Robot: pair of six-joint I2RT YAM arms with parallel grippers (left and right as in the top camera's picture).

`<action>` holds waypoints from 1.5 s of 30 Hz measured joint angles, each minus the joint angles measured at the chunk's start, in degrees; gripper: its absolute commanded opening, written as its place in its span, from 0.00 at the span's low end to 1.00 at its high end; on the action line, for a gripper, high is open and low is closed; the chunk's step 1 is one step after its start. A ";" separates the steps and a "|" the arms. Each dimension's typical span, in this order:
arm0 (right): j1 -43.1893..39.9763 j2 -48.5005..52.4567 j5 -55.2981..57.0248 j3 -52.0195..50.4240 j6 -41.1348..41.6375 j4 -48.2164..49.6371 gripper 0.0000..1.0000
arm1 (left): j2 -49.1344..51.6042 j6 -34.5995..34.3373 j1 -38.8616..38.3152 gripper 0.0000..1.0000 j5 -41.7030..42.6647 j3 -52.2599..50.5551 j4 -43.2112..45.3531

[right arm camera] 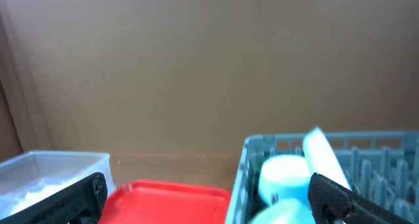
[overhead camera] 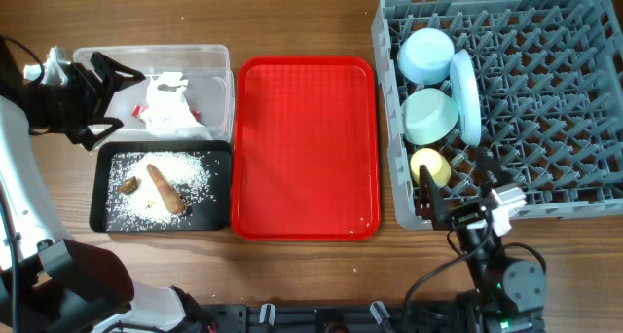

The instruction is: Sort waste into correct bins and load items into the dishwasher rack

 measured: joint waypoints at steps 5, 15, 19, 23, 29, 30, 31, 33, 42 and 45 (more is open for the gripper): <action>-1.97 -0.11 0.04 -1.62 0.59 -5.95 1.00 | 0.00 0.02 0.00 1.00 0.00 0.00 0.02; -5.49 -0.15 0.02 -1.62 -1.20 -10.34 1.00 | 0.00 0.00 0.00 1.00 0.00 0.00 0.02; -6.97 -0.15 -2.58 -1.62 -11.82 -9.92 1.00 | 0.00 0.02 0.00 1.00 0.00 0.00 0.02; -8.00 -0.15 -4.37 -1.62 -18.62 -9.90 1.00 | 0.00 0.00 0.00 1.00 0.00 0.00 0.02; -8.15 -0.20 -4.72 -1.62 -15.52 -9.92 1.00 | 0.00 0.02 0.00 1.00 0.00 0.00 0.02; -8.20 -0.20 -4.72 -1.62 -15.15 -9.92 1.00 | 0.00 0.00 0.00 1.00 0.00 0.00 0.02; -8.20 -0.20 -4.72 -1.62 -14.60 -9.92 1.00 | 0.00 0.02 0.00 1.00 0.00 0.00 0.02; -8.20 -0.20 -4.72 -1.62 -13.79 -9.92 1.00 | 0.00 0.00 0.00 1.00 0.00 0.00 0.02; -8.20 -0.20 -4.72 -1.62 -13.20 -9.92 1.00 | 0.00 0.00 0.00 1.00 0.00 0.00 0.02; -8.20 -0.20 -4.72 -1.62 -13.20 -9.92 1.00 | 0.00 0.00 0.00 1.00 0.00 0.00 0.00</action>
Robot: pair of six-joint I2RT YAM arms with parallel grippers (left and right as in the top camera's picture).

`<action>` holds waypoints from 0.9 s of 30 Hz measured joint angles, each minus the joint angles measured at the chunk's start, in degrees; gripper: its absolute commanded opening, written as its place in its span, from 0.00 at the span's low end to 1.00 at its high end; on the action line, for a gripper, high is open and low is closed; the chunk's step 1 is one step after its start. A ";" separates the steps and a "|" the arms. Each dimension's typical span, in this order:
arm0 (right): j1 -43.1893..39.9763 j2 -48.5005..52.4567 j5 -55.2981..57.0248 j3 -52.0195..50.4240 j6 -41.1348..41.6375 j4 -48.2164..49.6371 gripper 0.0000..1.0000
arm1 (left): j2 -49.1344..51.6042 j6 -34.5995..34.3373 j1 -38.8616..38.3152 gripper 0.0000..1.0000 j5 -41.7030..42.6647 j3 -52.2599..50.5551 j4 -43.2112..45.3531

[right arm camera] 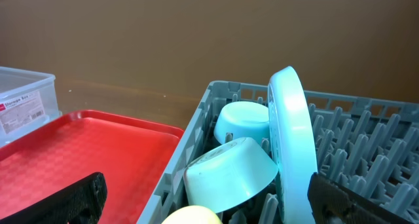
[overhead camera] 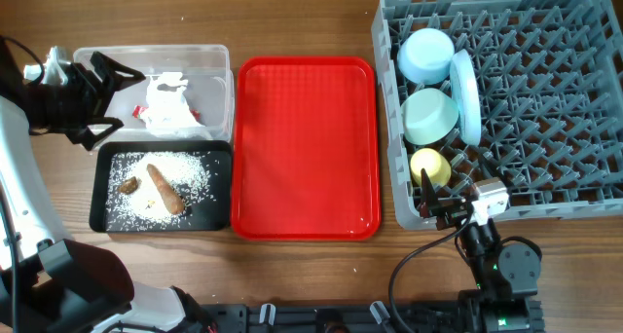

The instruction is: Sort waste into correct bins and load items into the dishwasher rack

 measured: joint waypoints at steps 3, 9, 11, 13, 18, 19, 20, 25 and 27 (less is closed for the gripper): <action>0.00 0.00 0.00 0.00 0.00 0.02 1.00 | 0.00 0.00 0.00 1.00 0.00 0.00 0.02; 0.00 0.00 0.00 0.00 0.00 0.00 1.00 | 0.00 0.00 0.00 1.00 0.00 0.00 0.02; 0.00 0.00 0.00 0.00 0.02 0.00 1.00 | 0.00 0.00 0.00 1.00 0.00 0.00 0.00; 0.00 0.00 -0.02 0.00 0.00 0.00 1.00 | 0.00 0.00 0.00 1.00 0.00 0.00 0.02; 0.00 0.00 0.00 0.00 0.00 0.00 1.00 | 0.00 0.00 -0.96 1.00 -0.15 0.00 0.02; 0.00 0.00 0.00 0.00 0.00 0.00 1.00 | -0.02 0.00 -1.62 1.00 -0.17 0.00 0.02; 0.00 0.00 0.00 0.00 0.00 0.00 1.00 | -0.09 0.00 -2.51 1.00 -0.15 0.00 0.02; 0.00 0.00 0.00 0.00 0.02 0.00 1.00 | -4.90 0.00 -9.03 1.00 -0.28 0.00 0.09; 0.00 0.00 0.00 0.00 0.00 0.00 1.00 | -10.16 0.02 -14.14 1.00 -0.20 0.00 0.09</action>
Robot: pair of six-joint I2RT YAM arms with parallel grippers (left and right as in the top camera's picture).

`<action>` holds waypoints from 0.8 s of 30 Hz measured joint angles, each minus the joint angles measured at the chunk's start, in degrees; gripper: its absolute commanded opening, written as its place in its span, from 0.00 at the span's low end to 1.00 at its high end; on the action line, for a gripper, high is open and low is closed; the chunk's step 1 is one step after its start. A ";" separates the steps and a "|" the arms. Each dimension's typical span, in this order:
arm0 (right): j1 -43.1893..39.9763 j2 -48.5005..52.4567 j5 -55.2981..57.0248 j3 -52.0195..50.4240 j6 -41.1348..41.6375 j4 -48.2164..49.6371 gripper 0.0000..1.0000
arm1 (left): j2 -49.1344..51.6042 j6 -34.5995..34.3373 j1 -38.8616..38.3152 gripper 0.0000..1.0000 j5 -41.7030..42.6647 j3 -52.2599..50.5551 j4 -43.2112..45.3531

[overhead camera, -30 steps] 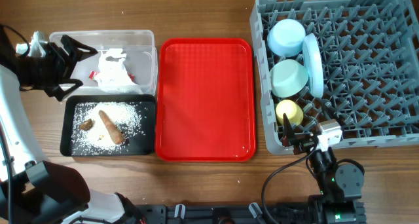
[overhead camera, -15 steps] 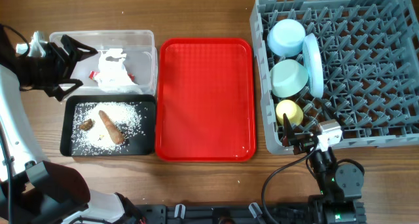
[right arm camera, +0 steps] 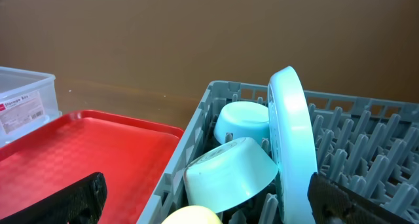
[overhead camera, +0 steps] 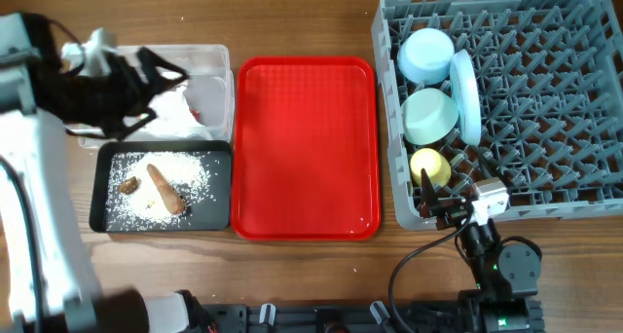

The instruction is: Sort waste into correct bins and load items into the dishwasher rack

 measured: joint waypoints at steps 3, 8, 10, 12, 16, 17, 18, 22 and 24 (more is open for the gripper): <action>0.00 0.00 -0.02 0.00 0.00 0.00 1.00 | -7.96 -0.02 -8.61 1.00 0.00 0.00 -0.04; 0.00 0.00 0.00 0.00 0.02 0.00 1.00 | -18.18 0.00 -19.12 1.00 0.07 0.00 -0.07; 0.00 0.00 -0.02 0.00 0.02 0.00 1.00 | -21.70 0.00 -21.53 1.00 0.09 0.00 -0.09; 0.00 0.00 -0.02 0.00 0.02 0.00 1.00 | -25.38 -0.02 -21.94 1.00 0.07 -0.39 -0.11; 0.00 0.00 0.00 0.00 0.02 0.00 1.00 | -32.33 -0.02 -21.99 1.00 0.11 -5.14 -0.02; 0.00 0.00 0.00 0.00 0.00 0.00 1.00 | -34.49 0.00 -21.99 1.00 0.04 -7.32 -0.02; 0.00 0.00 0.00 0.00 0.02 0.02 1.00 | -36.57 -0.02 -21.99 1.00 0.04 -9.64 -0.07; 0.00 0.00 -0.02 0.00 0.02 0.02 1.00 | -43.69 -0.11 -21.99 1.00 0.00 -19.58 2.43; 0.00 0.00 0.00 0.00 0.02 0.00 1.00 | -47.56 -0.37 -21.99 1.00 -0.22 -25.27 7.80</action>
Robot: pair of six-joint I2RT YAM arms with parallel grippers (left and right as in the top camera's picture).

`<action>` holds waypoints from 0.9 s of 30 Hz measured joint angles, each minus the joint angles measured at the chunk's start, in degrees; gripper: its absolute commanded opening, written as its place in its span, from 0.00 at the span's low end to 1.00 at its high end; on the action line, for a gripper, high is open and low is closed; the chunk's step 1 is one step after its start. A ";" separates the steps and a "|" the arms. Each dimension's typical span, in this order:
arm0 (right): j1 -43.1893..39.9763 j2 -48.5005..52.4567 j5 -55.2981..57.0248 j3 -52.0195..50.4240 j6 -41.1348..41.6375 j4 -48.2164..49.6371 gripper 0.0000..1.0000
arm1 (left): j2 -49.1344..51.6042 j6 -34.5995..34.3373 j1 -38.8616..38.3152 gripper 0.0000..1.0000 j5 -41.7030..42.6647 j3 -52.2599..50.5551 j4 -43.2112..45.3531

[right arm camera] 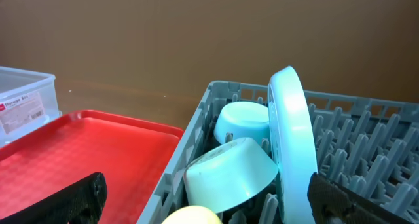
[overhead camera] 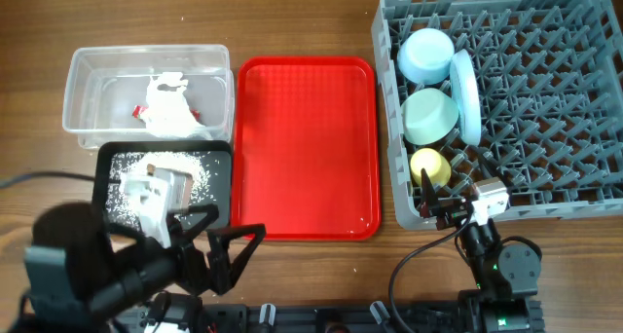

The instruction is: Sort waste into correct bins and load items into the dishwasher rack

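Note:
The grey dishwasher rack [overhead camera: 545,99] at the right holds two pale blue bowls [overhead camera: 425,55] [overhead camera: 429,116], a blue plate [overhead camera: 465,94] on edge and a yellow cup [overhead camera: 429,165]. The red tray [overhead camera: 304,148] is bare. White crumpled paper [overhead camera: 167,104] lies in the clear bin [overhead camera: 88,90]. Rice [overhead camera: 195,172] covers the black tray [overhead camera: 105,163]. My left gripper [overhead camera: 237,253] is open at the front left, holding nothing. My right gripper [overhead camera: 443,206] is open at the rack's front corner; its wrist view shows a bowl [right arm camera: 229,175], the plate [right arm camera: 291,139] and the cup [right arm camera: 190,216] between its fingers [right arm camera: 82,198].
My left arm's body [overhead camera: 88,265] covers the near part of the black tray and the table's front left. The rack's wall [right arm camera: 190,145] stands close in front of my right gripper. The clear bin's corner [right arm camera: 23,103] shows at the left of the right wrist view.
My left arm has gone from over the clear bin at the back left to the table's front left, its gripper open near the red tray's near corner. The right arm has not moved.
At first my left gripper stood open just left of the clear bin and my right gripper pointed over the rack's front edge. Then the right gripper sat lower at the rack's front corner and stayed. The left gripper was over the clear bin, and now is at the front.

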 measured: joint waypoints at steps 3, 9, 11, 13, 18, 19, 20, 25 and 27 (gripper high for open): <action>0.00 0.00 0.00 0.00 0.00 0.02 1.00 | -6.99 -0.20 0.00 1.00 -0.59 -8.61 10.71; 0.00 0.00 -0.02 0.00 0.00 0.00 1.00 | -20.33 -0.48 0.00 1.00 -2.86 -28.00 43.08; 0.00 0.00 0.00 0.00 0.00 0.02 1.00 | -23.41 -0.46 -0.13 1.00 -4.81 -33.77 52.41; 0.00 0.00 0.00 0.00 0.00 0.02 1.00 | -25.86 -0.42 -0.17 1.00 -7.67 -39.36 60.74; 0.00 0.00 0.00 0.00 0.00 0.02 1.00 | -29.77 -0.46 -0.22 1.00 -16.55 -50.23 69.11; 0.00 0.00 -0.02 0.00 0.00 0.00 1.00 | -30.32 -0.44 -0.22 1.00 -18.08 -51.39 69.57; 0.00 0.02 0.00 0.00 0.02 0.02 1.00 | -31.45 -0.44 -0.22 1.00 -19.65 -53.00 70.14; 0.00 0.02 0.00 0.00 0.00 0.02 1.00 | -36.65 -0.46 -0.22 1.00 -26.80 -59.80 70.49; 0.00 0.02 0.00 0.00 0.00 0.02 1.00 | -37.46 -0.44 -0.22 1.00 -28.30 -61.05 70.60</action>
